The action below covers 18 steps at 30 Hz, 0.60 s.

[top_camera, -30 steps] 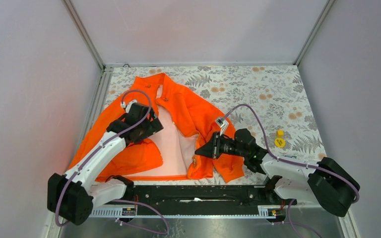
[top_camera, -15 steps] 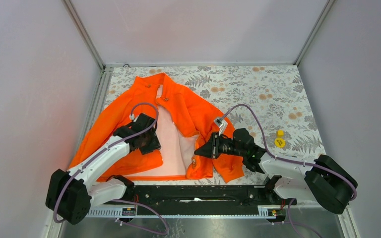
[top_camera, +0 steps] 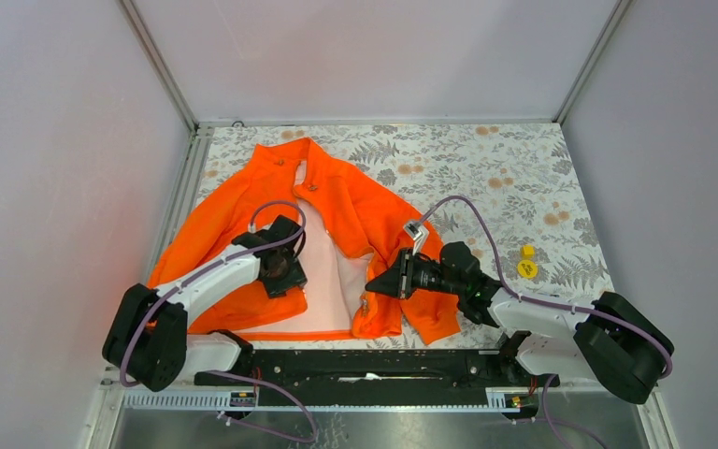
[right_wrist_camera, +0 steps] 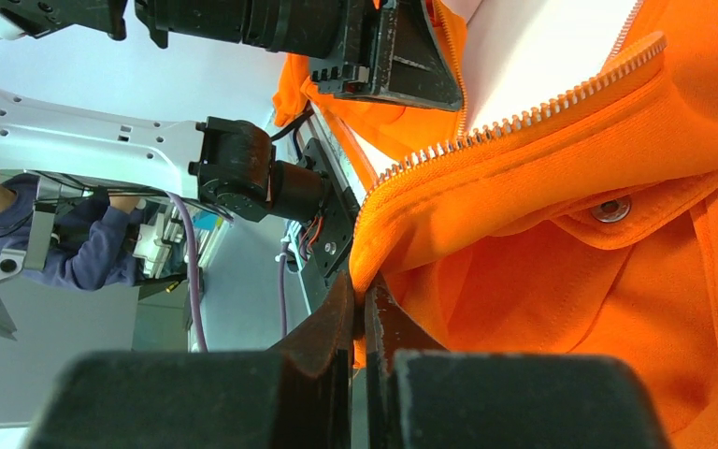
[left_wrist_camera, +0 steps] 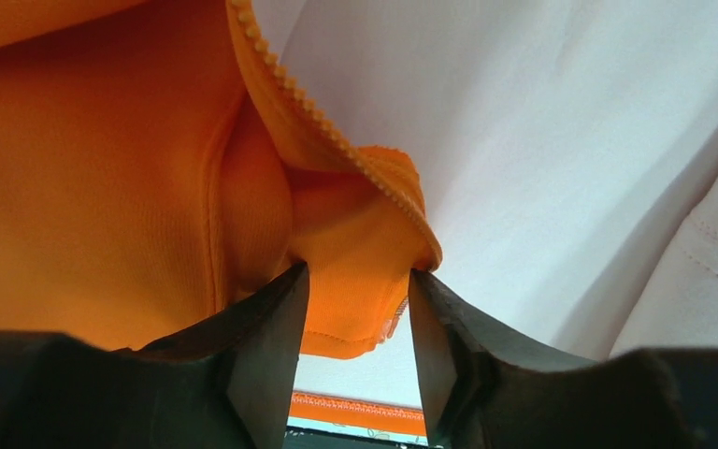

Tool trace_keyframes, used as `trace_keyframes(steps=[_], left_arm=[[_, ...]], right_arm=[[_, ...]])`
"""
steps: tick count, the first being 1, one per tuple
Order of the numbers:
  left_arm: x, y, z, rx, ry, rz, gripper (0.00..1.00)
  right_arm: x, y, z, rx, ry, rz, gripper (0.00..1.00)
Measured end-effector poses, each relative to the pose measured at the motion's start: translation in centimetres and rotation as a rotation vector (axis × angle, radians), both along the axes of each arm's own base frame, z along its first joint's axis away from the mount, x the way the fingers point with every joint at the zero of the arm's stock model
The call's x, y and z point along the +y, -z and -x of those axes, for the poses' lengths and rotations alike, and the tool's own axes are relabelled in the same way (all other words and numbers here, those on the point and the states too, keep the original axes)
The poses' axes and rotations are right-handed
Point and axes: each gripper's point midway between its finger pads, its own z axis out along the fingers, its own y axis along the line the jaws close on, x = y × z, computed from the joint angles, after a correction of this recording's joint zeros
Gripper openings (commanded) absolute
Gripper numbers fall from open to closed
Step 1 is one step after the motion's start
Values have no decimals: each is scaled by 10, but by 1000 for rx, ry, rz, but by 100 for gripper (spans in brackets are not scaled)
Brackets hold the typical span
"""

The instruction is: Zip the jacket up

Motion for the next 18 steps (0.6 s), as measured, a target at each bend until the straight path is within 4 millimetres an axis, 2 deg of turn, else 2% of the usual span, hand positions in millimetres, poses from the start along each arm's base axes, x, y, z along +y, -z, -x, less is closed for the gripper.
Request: trace_keyframes(steps=[2,5,13,18], left_arm=[[-1,3,-2,3,-2,0,55],[-3,8,-3,11,-3,-5,54],[-1,18,-2,18,-14,-21,26],[-2,16,-4,2,-11,-15,15]], right_arm=[[0,0,0,2,0,-1,0],[0,0,0,3,1,-2,0],[0,0,0,4,1,-1,0],[0,3,0,9,1,5,0]])
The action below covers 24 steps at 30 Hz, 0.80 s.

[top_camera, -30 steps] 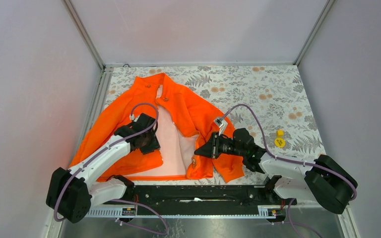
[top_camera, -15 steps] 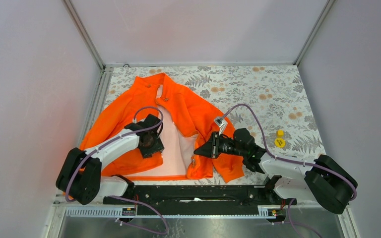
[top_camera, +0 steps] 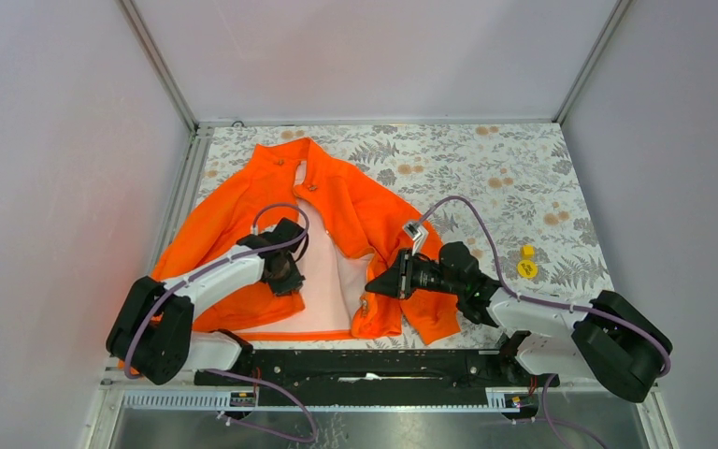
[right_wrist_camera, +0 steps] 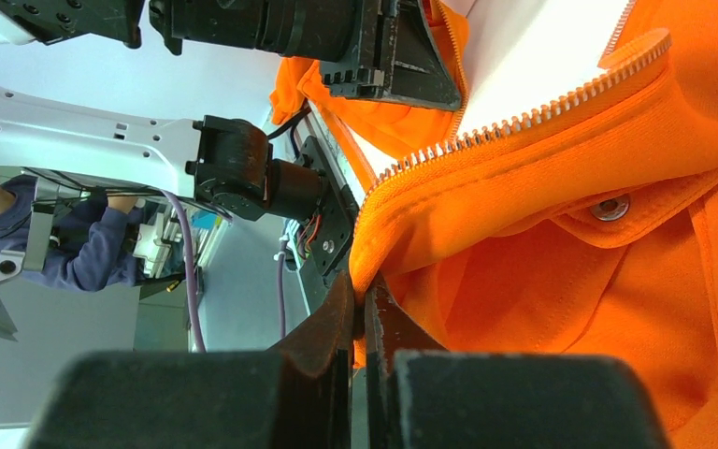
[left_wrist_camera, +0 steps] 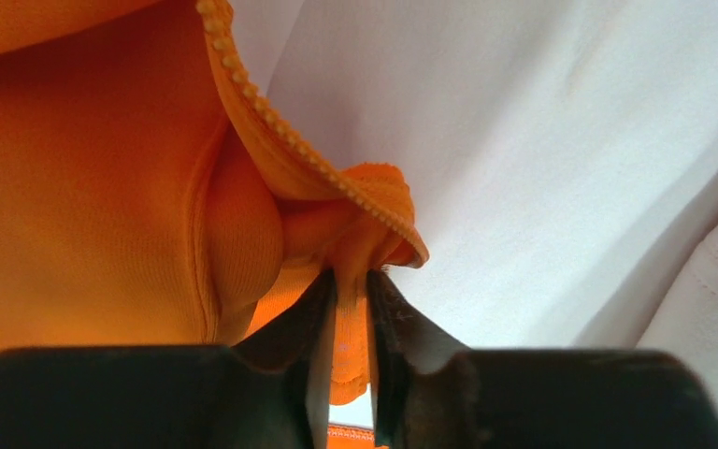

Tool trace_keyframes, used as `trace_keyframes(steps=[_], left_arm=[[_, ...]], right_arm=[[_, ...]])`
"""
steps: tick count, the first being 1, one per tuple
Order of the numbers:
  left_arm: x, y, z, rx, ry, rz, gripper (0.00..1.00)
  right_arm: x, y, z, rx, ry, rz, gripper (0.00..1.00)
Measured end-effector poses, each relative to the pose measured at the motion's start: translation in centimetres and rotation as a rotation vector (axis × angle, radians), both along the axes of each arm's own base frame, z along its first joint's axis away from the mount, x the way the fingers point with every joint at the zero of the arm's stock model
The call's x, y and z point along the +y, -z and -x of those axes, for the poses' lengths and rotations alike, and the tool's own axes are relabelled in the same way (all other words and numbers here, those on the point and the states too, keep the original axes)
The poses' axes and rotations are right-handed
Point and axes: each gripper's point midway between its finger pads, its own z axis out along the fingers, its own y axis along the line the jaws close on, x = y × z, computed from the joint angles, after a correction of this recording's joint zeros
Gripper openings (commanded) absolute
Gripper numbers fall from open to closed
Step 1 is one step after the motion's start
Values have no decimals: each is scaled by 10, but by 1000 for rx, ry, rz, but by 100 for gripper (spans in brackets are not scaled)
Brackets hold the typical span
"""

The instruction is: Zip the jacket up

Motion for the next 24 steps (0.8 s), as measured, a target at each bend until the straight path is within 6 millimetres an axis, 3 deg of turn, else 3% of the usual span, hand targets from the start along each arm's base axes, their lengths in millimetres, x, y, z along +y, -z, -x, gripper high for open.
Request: trace_keyframes(steps=[4,11,18,24], left_arm=[[-1,-8,-3,-36,3,16,6],[-10,-39,-11,-175,53,107,5],[-24,-59,-13,-319,134,226,13],[-44,-49,-9,-295,222,316,20]], right_arm=[[0,3,0,7,-3,7,0],[10,13,-1,52,-43,38,0],[33,13,-6,110,-114,20,0],[44,22,-3,176,-151,-6,0]])
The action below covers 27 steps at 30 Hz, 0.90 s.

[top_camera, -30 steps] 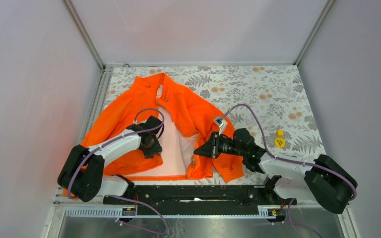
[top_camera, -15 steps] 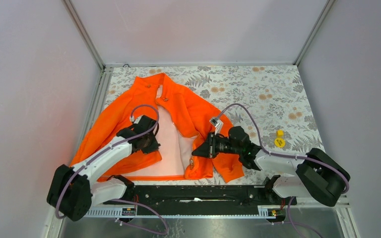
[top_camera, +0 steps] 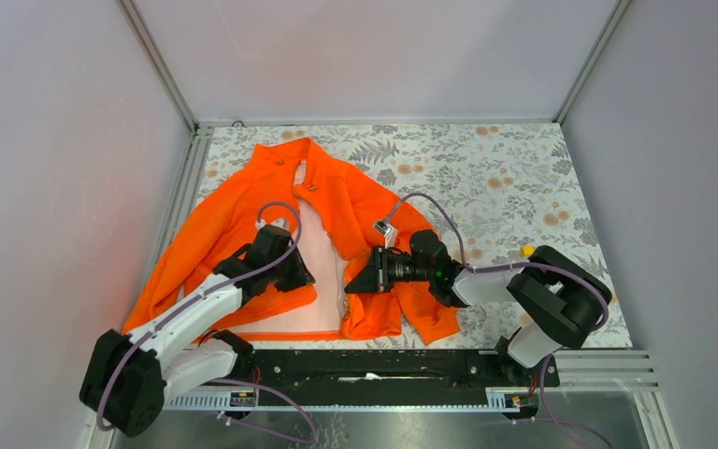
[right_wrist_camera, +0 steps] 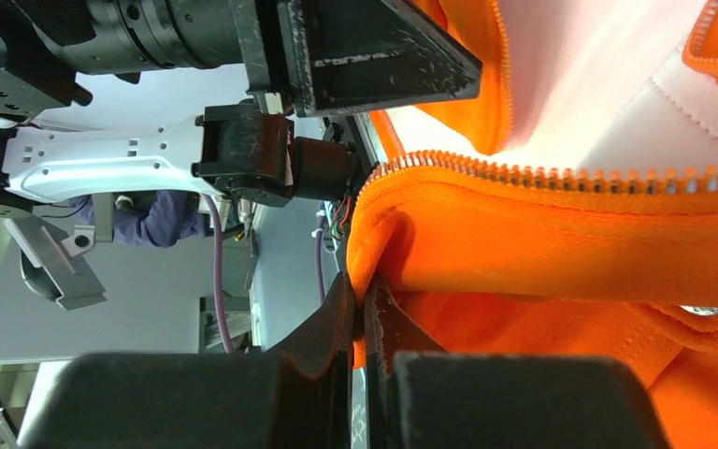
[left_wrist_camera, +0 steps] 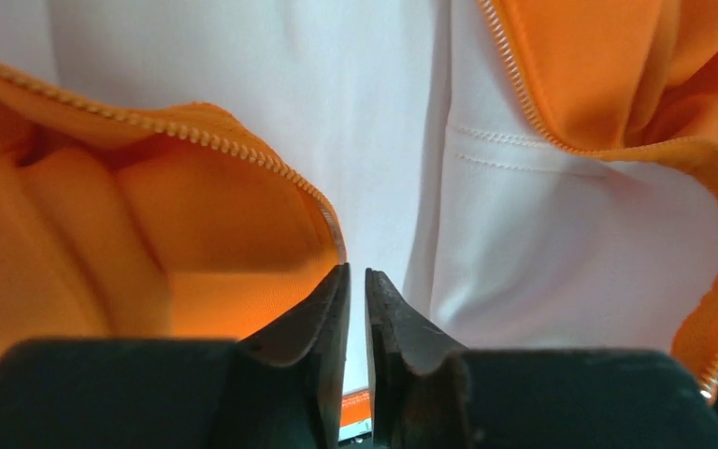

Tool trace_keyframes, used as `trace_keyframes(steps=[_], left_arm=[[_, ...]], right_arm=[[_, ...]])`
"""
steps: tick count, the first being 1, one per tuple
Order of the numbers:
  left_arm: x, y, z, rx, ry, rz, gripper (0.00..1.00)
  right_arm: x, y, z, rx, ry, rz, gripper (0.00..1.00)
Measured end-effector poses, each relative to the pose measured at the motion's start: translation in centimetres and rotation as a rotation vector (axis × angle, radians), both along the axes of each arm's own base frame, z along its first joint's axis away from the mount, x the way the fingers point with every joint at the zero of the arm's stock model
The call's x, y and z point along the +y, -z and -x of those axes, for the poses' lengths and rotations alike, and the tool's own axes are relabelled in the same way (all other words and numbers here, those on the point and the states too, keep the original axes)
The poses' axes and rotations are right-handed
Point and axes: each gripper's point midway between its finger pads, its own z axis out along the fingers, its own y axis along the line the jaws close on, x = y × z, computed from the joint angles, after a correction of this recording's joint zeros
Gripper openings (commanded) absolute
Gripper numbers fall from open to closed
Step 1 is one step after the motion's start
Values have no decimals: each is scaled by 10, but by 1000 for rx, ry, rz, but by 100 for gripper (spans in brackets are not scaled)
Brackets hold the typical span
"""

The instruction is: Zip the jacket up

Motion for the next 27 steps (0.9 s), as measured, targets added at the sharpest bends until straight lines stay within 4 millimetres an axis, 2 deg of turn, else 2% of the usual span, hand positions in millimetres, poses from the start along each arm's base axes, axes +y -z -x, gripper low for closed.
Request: trace_keyframes(steps=[3,5,7,11,13,20,27], left_arm=[[-4,12,3,46,29,-8,23],[-5,20,5,80,37,-15,33],[-5,23,9,92,39,-18,38],[-4,22,14,95,33,-18,59],[-3,18,16,87,22,-18,67],[16,14,11,112,-104,-113,71],[22,20,-2,143,-175,-182,70]], right_arm=[[3,3,1,26,-7,-7,0],[3,2,2,31,-11,-13,0],[4,-1,2,27,-12,-24,0],[4,-3,2,26,-16,-32,0],[5,-4,2,22,-16,-39,0],[7,-4,1,31,-15,-53,0],[6,-6,2,28,-15,-69,0]])
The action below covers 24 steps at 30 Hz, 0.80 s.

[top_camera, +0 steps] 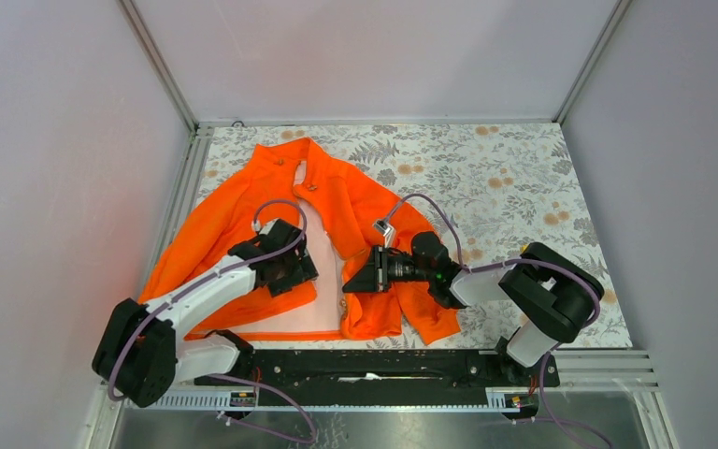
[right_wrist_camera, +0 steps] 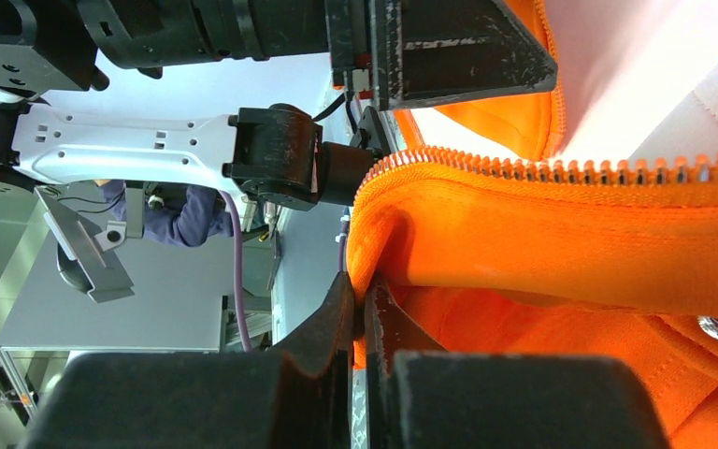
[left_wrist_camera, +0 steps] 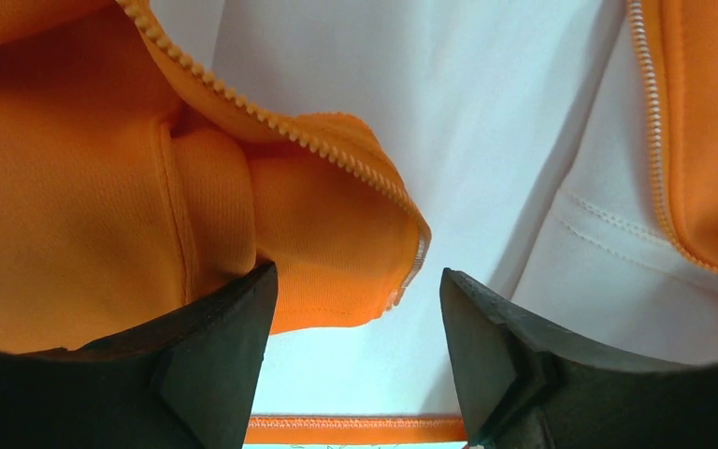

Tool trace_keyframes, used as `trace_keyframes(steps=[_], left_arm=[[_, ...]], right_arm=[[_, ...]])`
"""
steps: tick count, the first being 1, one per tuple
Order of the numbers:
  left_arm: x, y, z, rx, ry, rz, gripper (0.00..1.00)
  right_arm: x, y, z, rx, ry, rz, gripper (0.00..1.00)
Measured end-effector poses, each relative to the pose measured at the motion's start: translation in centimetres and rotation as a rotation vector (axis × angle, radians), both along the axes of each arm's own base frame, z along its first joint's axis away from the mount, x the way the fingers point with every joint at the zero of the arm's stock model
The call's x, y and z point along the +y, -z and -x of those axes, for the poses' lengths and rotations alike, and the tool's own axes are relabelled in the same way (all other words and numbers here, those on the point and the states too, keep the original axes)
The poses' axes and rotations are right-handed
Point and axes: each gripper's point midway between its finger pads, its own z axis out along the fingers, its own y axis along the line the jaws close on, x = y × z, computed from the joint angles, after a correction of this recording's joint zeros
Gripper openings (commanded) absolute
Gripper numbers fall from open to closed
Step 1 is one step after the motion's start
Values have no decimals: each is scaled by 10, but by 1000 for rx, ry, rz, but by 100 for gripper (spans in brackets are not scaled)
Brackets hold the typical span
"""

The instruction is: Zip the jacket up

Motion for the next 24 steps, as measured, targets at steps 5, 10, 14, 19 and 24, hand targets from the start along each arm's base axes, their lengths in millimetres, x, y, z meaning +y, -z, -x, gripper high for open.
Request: trace_keyframes(steps=[5,10,14,19,24], left_arm=[[4,10,-2,48,-25,-55,67],[5,22,-2,88,-43,-109,66],[6,28,-3,114,-49,-172,63],[3,31,-7,132,-50,-216,47],[1,31,-9,127,-57,-216,31]], right_arm=[[-2,3,2,4,0,4,0],[-3,4,3,6,0,6,0],[-3,4,3,9,0,6,0],[-3,4,3,8,1,4,0],[-5,7,5,13,1,9,0]])
